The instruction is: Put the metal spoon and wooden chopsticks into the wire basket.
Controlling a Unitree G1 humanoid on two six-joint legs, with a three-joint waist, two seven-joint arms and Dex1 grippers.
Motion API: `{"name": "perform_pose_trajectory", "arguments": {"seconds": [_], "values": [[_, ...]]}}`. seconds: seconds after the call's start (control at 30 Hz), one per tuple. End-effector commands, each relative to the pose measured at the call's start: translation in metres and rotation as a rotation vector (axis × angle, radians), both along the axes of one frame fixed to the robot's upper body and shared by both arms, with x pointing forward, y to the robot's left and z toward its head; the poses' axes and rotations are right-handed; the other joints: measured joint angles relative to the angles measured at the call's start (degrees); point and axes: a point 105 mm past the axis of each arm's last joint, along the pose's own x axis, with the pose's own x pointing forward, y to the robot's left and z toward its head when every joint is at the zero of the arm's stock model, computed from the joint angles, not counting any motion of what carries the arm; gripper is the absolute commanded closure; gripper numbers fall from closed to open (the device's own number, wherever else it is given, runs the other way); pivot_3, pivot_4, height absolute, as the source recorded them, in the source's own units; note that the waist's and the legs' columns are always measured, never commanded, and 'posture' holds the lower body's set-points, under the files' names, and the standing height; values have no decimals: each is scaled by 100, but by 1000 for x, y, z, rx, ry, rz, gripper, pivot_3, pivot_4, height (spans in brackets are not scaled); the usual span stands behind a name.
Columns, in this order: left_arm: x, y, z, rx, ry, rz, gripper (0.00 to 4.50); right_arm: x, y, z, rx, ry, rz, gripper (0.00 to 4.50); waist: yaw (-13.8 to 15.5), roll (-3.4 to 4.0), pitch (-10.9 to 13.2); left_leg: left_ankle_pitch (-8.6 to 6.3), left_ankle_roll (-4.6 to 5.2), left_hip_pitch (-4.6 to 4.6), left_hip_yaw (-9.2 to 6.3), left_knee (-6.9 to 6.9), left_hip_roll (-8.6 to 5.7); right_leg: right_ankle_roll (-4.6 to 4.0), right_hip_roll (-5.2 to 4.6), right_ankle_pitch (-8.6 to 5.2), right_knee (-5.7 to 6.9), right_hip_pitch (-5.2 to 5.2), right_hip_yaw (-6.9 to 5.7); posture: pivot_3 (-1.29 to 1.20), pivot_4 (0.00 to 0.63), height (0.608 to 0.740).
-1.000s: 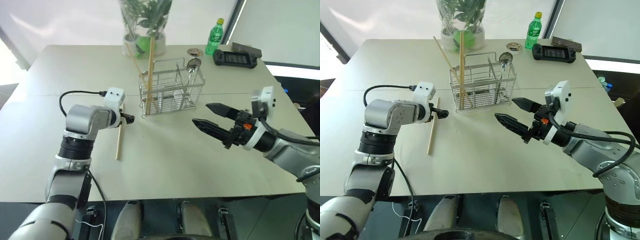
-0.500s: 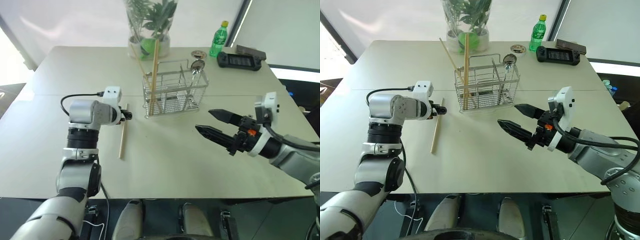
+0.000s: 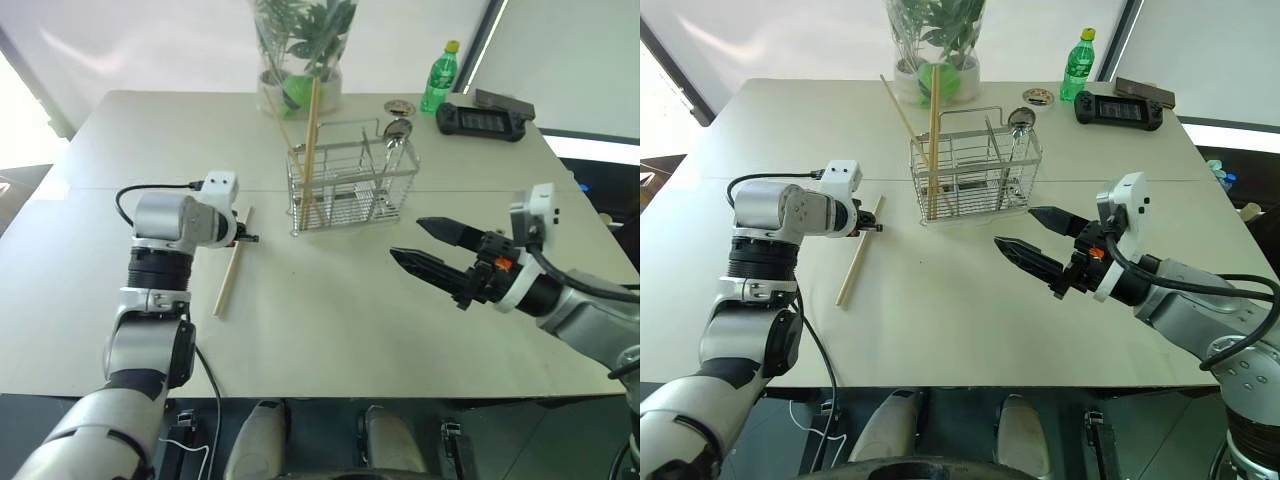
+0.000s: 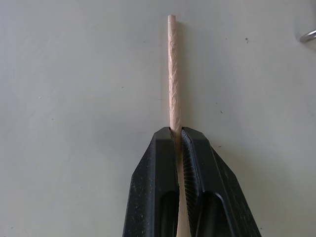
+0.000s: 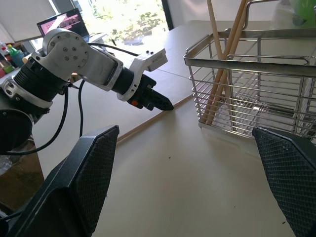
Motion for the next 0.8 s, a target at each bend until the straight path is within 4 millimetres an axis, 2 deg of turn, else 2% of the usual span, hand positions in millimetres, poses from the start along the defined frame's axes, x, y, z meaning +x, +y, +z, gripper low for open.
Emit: {"name": "perform_pose_trajectory", "arguments": {"seconds": [0.03, 0.1, 0.17, 0.27, 0.3, 0.37, 0.4, 0.43, 0.53, 0.6, 0.73, 0.8], "values": [[17, 30, 41, -41, -230, 155, 4383, -3, 0, 9, -6, -46, 19, 0, -19, -5, 3, 0, 0, -4, 0, 0, 2, 0, 0, 1, 1, -6, 0, 0, 150, 720], [27, 39, 82, -92, -462, 199, 4383, -3, -1, 10, -19, -46, 27, 0, -19, -5, 3, 0, 0, -12, 0, -1, 3, 1, 1, 1, 5, -17, 0, 0, 150, 720], [27, 44, 133, -218, -708, 211, 4383, -3, -3, 12, -25, -46, 30, 0, -2, -10, 6, 1, -1, -19, 0, -1, 3, 1, 1, 1, 5, -24, 0, 0, 150, 720], [6, 48, 209, -394, -1057, 180, 4383, -3, -5, 14, -32, -41, 32, 0, 21, -19, 10, 2, -2, -33, 0, 2, 3, 2, 1, 2, -1, -29, 0, 0, 150, 720], [-2, 48, 228, -432, -1135, 157, 4383, -3, -5, 14, -33, -38, 30, 0, 19, -19, 10, 2, -3, -35, 0, 3, 2, 2, 1, 2, -3, -28, -1, 0, 150, 720], [-14, 34, 264, -444, -1271, 56, 4383, -3, -6, 14, -34, -35, 27, 0, 19, -19, 10, 2, -2, -37, 0, 3, 0, 2, 0, 2, -7, -27, -1, 0, 150, 720], [-17, 24, 276, -447, -1307, 6, 4383, -3, -6, 14, -34, -35, 26, 0, 23, -19, 10, 2, -2, -37, 0, 4, -1, 2, 0, 2, -7, -25, -1, 0, 150, 720], [-19, 17, 283, -448, -1328, -25, 4383, -3, -6, 14, -34, -34, 25, 0, 23, -19, 8, 2, -2, -35, 1, 5, -2, 2, 0, 2, -7, -23, -1, 0, 150, 720], [-20, -25, 296, -435, -1364, -195, 4383, -1, -6, 12, -27, -37, 10, 0, 18, -14, 5, 1, -2, -14, 2, 7, -2, 2, 0, 2, -6, 1, -2, 0, 150, 720], [-20, -39, 297, -427, -1377, -248, 4383, -1, -6, 12, -24, -38, 8, 0, 11, -15, 6, 1, -2, -4, 2, 9, -2, 2, 0, 1, -6, 11, -3, 0, 150, 720], [-16, -72, 285, -412, -1399, -334, 4383, -4, -5, 12, -9, -50, -7, 0, -9, -16, 7, 1, 0, -12, 2, 11, -1, 2, 0, 1, -6, 3, -2, 0, 150, 720], [-13, -78, 277, -399, -1396, -350, 4383, -5, -6, 13, -1, -53, -20, 0, -17, -15, 7, 0, 2, -18, 2, 8, -1, 3, 0, 1, -5, -6, -2, 0, 150, 720]]}}
